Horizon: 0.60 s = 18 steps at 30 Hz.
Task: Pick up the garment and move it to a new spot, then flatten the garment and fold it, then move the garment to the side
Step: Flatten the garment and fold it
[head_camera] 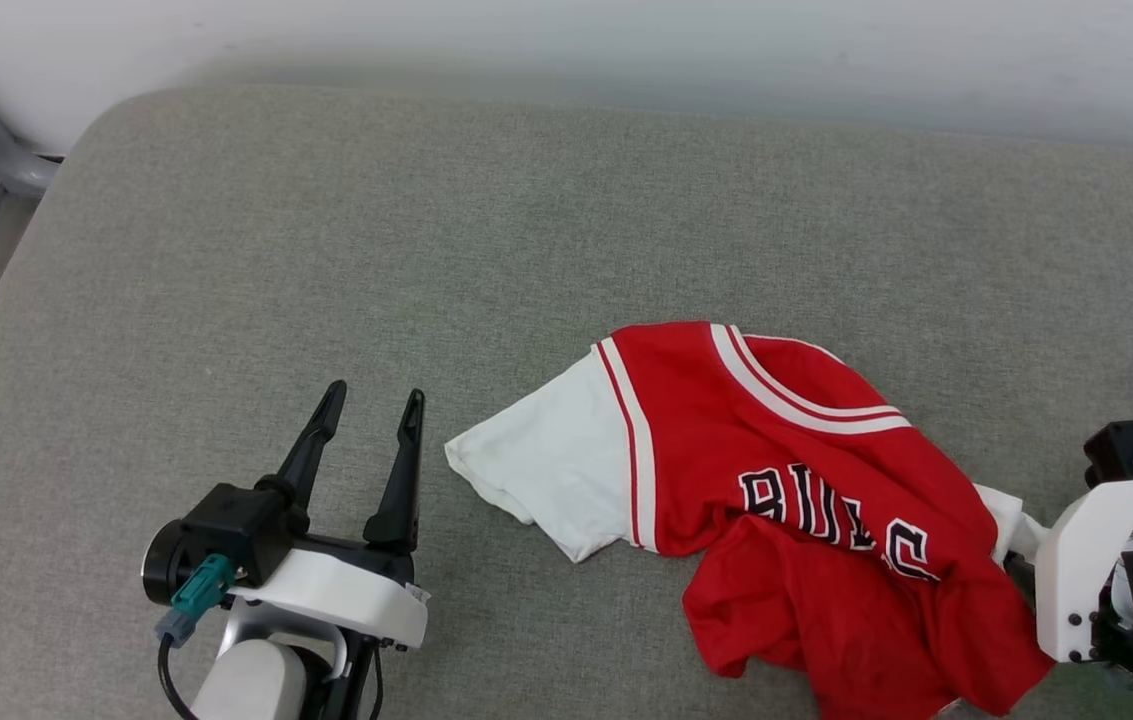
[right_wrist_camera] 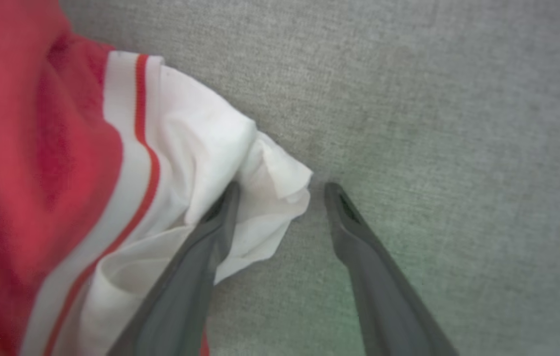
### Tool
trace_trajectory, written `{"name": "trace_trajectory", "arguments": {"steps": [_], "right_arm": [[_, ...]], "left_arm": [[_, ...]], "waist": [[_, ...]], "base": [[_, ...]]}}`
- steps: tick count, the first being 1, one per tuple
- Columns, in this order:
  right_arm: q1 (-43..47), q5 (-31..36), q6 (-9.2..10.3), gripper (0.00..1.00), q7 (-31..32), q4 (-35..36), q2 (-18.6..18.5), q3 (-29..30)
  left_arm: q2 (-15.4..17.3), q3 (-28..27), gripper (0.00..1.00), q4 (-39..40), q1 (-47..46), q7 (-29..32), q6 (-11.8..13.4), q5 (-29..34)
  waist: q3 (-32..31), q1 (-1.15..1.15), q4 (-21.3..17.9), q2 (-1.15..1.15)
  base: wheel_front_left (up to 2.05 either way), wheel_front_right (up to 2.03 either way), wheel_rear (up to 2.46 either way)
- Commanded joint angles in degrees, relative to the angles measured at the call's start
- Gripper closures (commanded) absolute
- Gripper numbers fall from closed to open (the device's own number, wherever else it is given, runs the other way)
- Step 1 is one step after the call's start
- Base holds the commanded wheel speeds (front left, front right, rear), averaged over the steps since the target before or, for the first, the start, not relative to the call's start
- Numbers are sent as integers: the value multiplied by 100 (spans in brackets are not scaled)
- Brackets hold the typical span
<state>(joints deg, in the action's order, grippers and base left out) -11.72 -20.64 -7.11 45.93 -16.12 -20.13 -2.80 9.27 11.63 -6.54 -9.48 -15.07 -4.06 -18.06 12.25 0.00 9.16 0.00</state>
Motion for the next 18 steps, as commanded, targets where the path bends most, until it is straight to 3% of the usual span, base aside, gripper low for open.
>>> {"name": "trace_trajectory", "arguments": {"steps": [1,4,9,18], "right_arm": [[347,-145,-68,100,197,-331,245,-315],[18,-194,-37,100,-194,-121,85,-162],[-268,-250,-36,100,-1039,382,45,660],[249,132,-36,100,-1446,481,392,2264]], "left_arm": [[-22,-34,0,-13,7,-12,-35,35],[-53,-65,0,-63,64,-12,-60,85],[-67,-76,0,-128,109,-13,-119,169],[-91,-94,0,-148,207,-13,-160,229]], "waist": [[-20,0,-20,0],[-110,0,-97,0],[-331,0,-195,0],[-452,0,-397,0]], "base": [[0,0,0],[0,0,0],[0,0,0],[0,0,0]]}}
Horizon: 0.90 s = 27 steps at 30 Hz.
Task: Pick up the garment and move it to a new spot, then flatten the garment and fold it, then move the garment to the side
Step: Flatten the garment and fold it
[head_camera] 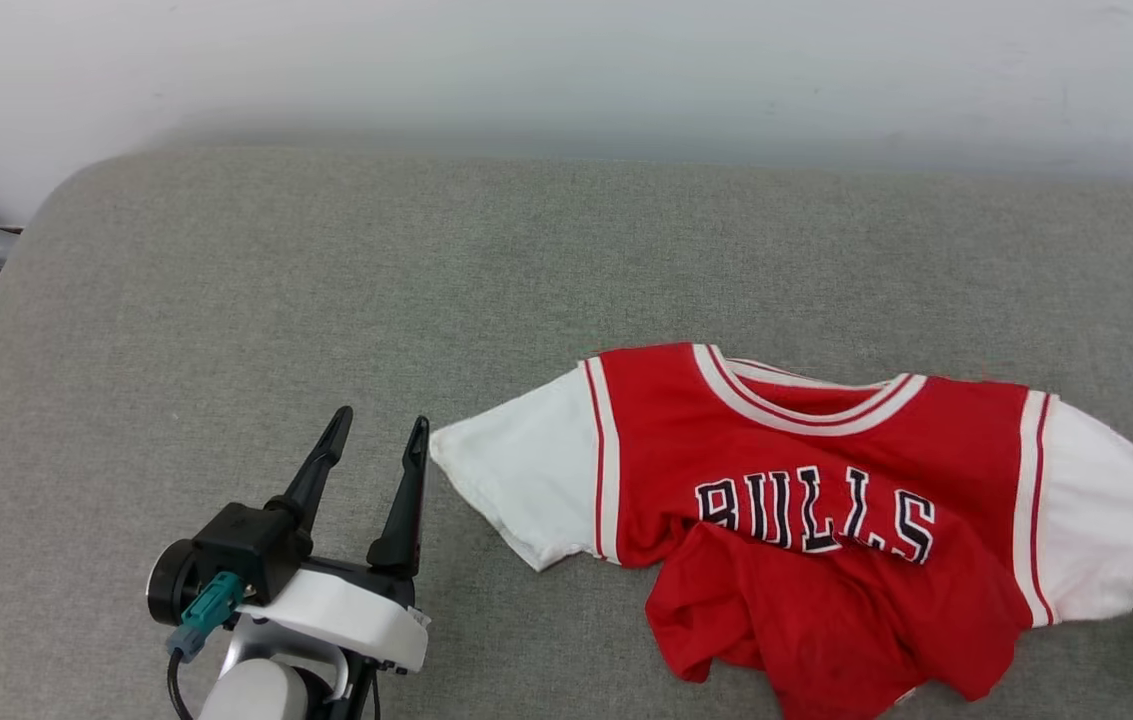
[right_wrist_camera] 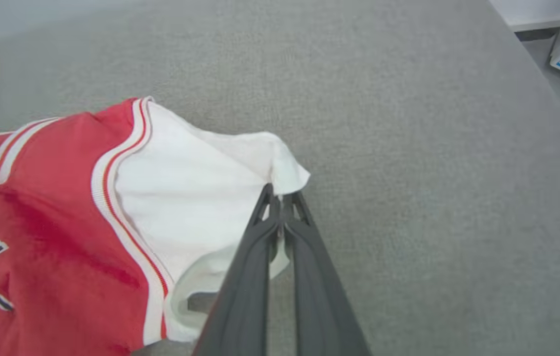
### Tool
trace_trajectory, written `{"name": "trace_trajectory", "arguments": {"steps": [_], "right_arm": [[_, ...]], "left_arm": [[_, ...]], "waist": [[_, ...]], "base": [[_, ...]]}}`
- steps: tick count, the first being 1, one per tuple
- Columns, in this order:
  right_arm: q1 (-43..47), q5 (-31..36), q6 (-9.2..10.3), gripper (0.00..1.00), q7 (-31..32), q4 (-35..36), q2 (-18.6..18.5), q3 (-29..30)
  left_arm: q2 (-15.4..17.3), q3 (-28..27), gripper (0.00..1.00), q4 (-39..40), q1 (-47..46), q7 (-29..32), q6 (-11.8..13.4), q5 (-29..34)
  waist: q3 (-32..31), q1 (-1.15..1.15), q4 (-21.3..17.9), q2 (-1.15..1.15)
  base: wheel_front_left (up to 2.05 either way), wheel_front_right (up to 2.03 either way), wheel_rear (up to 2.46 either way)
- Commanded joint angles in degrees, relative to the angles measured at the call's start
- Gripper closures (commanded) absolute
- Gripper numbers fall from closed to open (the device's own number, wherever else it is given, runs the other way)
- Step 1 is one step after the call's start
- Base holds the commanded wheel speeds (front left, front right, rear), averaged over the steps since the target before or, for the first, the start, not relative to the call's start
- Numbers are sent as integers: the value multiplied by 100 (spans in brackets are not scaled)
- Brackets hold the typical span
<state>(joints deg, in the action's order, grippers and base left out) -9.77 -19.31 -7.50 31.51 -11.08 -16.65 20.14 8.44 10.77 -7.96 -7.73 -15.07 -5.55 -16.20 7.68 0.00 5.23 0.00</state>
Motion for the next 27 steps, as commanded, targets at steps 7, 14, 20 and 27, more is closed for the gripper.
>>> {"name": "trace_trajectory", "arguments": {"steps": [7,14,20,27], "right_arm": [[451,117,2,100,-531,-769,541,399],[198,131,2,0,-1676,-1072,673,348],[162,559,2,0,-2886,-769,815,277],[530,1088,2,0,-3513,65,1175,-246]], "left_arm": [[19,-60,0,-28,25,-13,-33,37],[52,-60,0,-86,37,-13,-42,42],[73,-61,0,-154,103,-13,1,24],[106,-79,0,-223,206,58,93,-14]], "waist": [[68,0,-79,0],[52,0,-134,0],[-121,0,-129,0],[-405,0,-86,0]], "base": [[0,0,0],[0,0,0],[0,0,0],[0,0,0]]}}
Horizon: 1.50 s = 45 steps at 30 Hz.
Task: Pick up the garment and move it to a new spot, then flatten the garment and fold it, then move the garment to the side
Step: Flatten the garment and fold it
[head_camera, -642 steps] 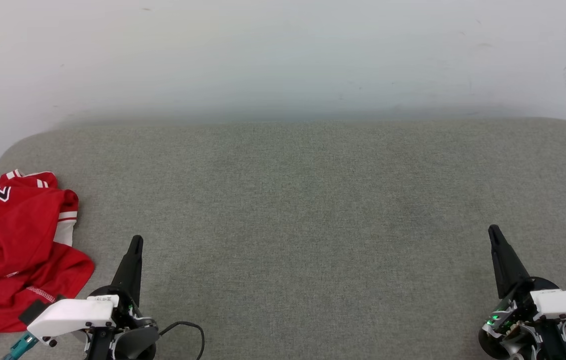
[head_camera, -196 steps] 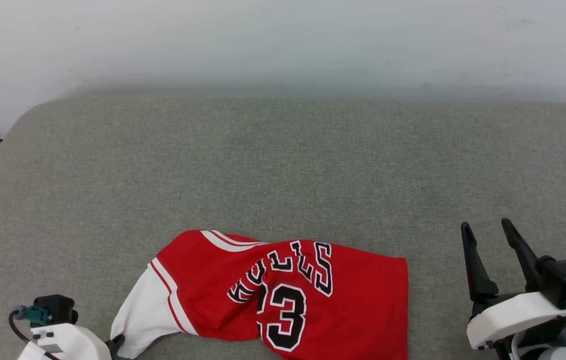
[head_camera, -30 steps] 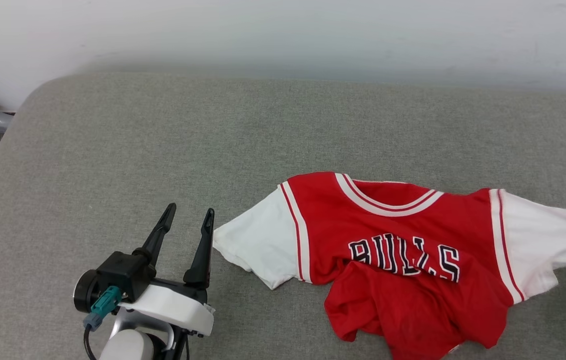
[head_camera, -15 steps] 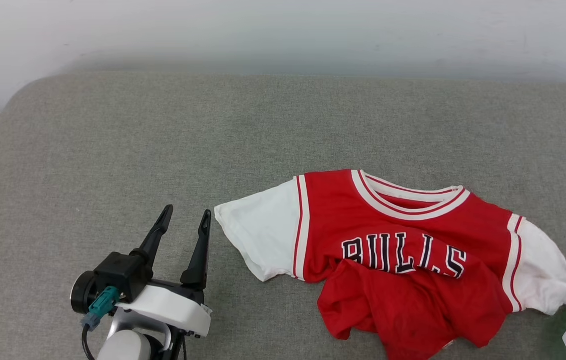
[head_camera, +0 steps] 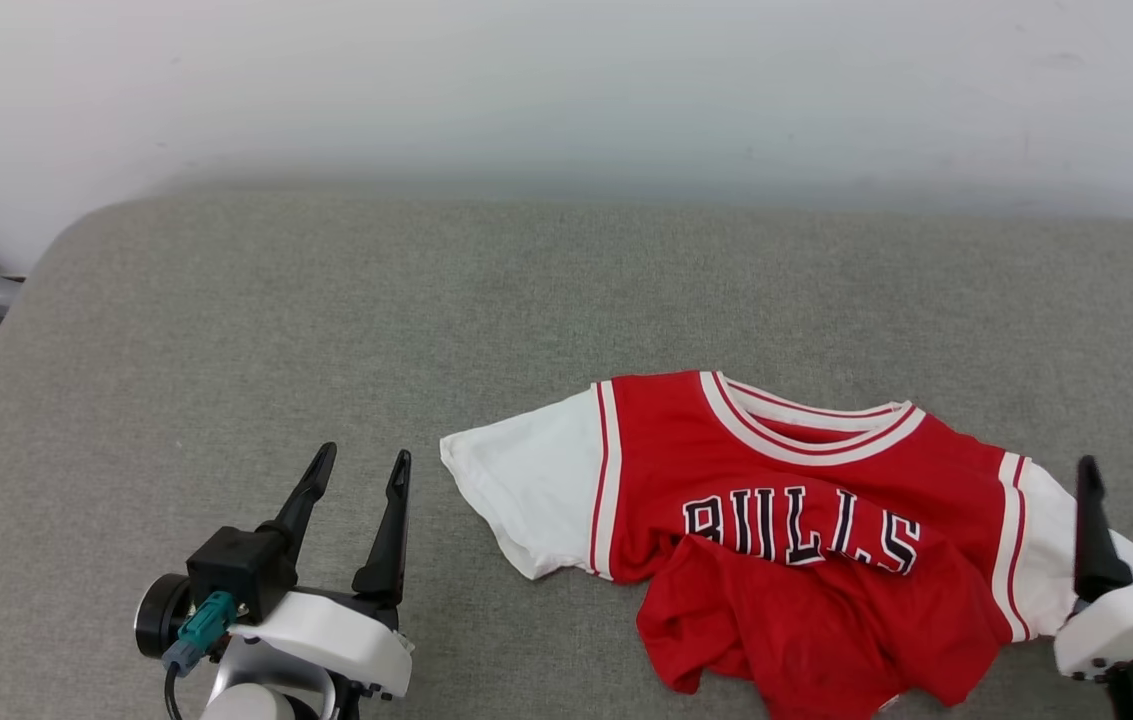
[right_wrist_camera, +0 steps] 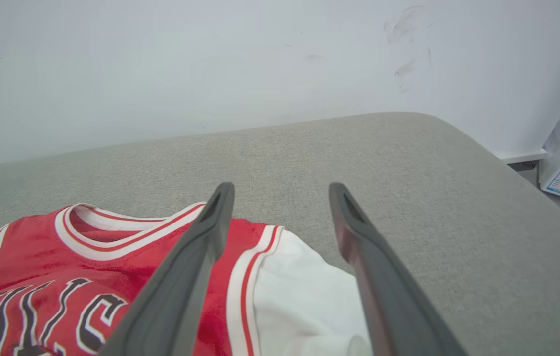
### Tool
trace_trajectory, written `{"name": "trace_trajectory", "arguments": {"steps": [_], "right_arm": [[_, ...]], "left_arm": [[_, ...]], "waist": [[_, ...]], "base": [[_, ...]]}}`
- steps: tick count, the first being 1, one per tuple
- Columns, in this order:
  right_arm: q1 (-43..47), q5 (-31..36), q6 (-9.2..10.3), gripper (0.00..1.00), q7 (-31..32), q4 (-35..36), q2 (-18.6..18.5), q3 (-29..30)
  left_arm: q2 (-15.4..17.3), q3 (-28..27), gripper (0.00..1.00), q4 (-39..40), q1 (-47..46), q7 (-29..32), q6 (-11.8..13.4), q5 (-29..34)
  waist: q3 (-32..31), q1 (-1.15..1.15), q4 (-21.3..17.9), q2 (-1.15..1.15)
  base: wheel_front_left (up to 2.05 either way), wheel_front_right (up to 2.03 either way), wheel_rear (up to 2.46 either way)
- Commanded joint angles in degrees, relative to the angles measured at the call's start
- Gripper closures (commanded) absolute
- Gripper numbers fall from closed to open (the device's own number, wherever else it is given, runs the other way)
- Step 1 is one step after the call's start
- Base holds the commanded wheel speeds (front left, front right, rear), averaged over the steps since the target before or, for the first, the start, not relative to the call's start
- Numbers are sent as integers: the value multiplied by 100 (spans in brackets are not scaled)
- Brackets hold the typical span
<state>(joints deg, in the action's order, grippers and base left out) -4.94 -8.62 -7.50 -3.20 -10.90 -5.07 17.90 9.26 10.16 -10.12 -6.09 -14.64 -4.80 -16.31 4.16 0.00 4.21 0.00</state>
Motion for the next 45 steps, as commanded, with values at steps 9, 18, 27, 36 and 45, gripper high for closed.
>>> {"name": "trace_trajectory", "arguments": {"steps": [9,18,27,36,45], "right_arm": [[779,337,2,0,-270,1054,200,-924],[1516,-19,2,0,-69,1802,220,-1231],[1534,-23,2,0,207,2143,221,-1228],[1109,76,2,0,234,2252,222,-1290],[750,-59,2,0,25,2062,222,-1384]], "left_arm": [[120,-33,0,-106,192,154,158,6],[265,-100,0,-203,230,295,251,-51],[703,106,0,-548,-777,1566,-152,-471],[1440,950,0,-780,-1984,3829,-268,-2051],[2013,1642,0,-1272,-2745,5457,-265,-3339]], "waist": [[-419,0,95,0],[-560,0,-29,0],[-346,0,-246,0],[269,0,-593,0],[838,0,-936,0]], "base": [[0,0,0],[0,0,0],[0,0,0],[0,0,0],[0,0,0]]}}
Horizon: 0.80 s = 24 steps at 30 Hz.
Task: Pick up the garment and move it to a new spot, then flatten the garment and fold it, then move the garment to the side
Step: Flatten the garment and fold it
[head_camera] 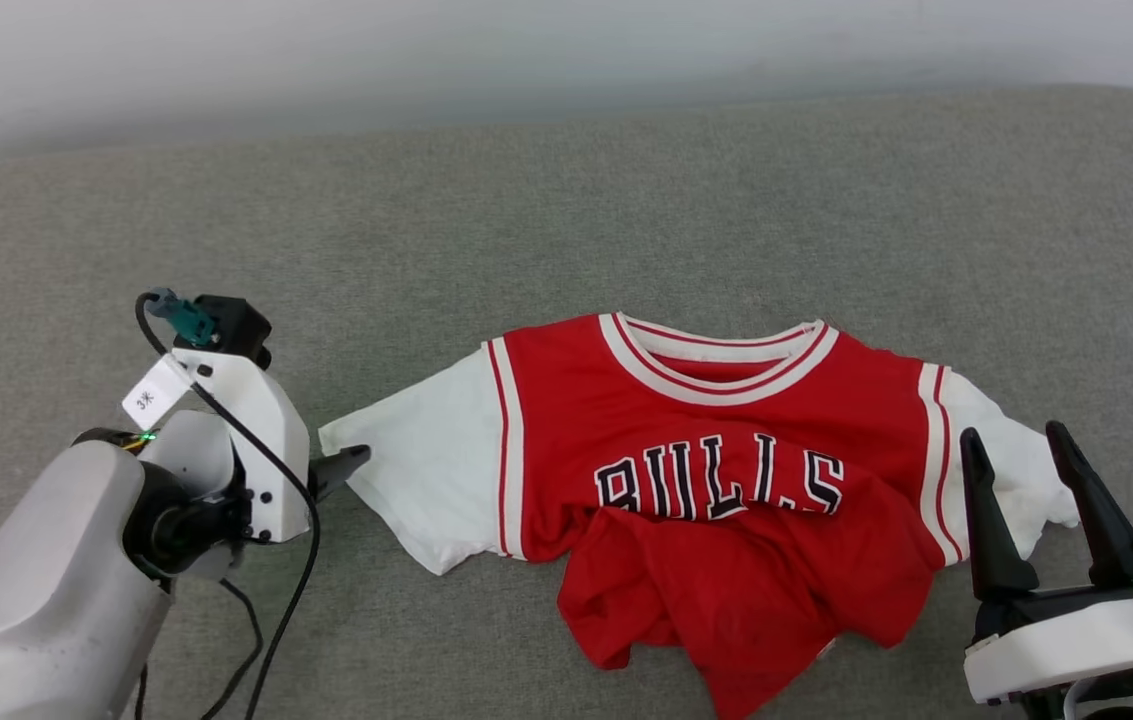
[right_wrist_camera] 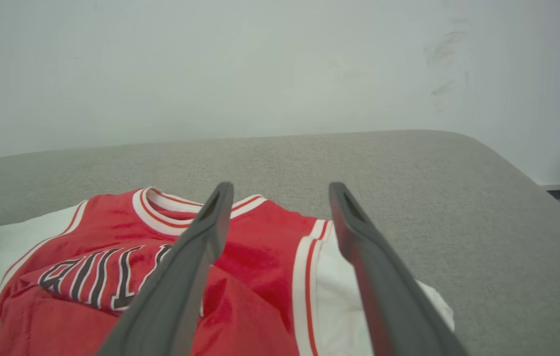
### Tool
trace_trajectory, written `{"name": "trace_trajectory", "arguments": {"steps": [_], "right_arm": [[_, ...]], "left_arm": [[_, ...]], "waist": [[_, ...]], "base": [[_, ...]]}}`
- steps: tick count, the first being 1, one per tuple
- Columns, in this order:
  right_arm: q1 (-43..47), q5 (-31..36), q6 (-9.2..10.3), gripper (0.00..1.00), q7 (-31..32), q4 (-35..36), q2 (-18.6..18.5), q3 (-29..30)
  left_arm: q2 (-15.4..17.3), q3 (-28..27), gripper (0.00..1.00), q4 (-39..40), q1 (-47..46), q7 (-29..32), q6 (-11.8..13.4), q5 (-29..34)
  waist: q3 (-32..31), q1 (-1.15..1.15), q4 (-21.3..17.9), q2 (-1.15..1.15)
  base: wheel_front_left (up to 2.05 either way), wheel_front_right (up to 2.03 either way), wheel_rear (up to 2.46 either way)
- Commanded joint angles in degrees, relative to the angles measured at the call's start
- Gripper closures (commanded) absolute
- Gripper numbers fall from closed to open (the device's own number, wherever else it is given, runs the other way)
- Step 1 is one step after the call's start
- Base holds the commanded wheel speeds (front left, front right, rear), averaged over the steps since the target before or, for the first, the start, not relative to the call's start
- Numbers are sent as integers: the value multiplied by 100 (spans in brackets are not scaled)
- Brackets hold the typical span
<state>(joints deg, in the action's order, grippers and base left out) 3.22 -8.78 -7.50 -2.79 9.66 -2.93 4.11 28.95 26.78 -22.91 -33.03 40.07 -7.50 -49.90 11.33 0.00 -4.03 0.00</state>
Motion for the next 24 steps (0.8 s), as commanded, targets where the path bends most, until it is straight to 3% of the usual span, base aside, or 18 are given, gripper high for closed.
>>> {"name": "trace_trajectory", "arguments": {"steps": [1,7,16,17,19,24], "right_arm": [[-107,-54,2,0,-52,-19,9,-29],[-254,-138,2,0,-225,-187,8,-82],[-365,-234,2,0,-334,-444,8,-99],[-380,-247,2,0,-315,-472,8,-111],[-403,-263,2,0,-297,-493,7,-106],[-423,-355,2,0,-167,-572,7,-18]], "left_arm": [[76,28,0,-82,-93,49,5,15],[72,299,0,-693,-231,153,8,23],[-456,1255,0,-1045,275,140,-31,-362],[-497,1352,51,-1105,341,159,-32,-406],[-569,1506,100,-1175,405,83,-33,-446],[-483,1747,100,-1240,328,-292,-34,-363]], "waist": [[179,0,-149,0],[466,0,-303,0],[637,0,-324,0],[635,0,-318,0],[631,0,-298,0],[533,0,-216,0]], "base": [[0,0,0],[0,0,0],[0,0,0],[0,0,0],[0,0,0],[0,0,0]]}}
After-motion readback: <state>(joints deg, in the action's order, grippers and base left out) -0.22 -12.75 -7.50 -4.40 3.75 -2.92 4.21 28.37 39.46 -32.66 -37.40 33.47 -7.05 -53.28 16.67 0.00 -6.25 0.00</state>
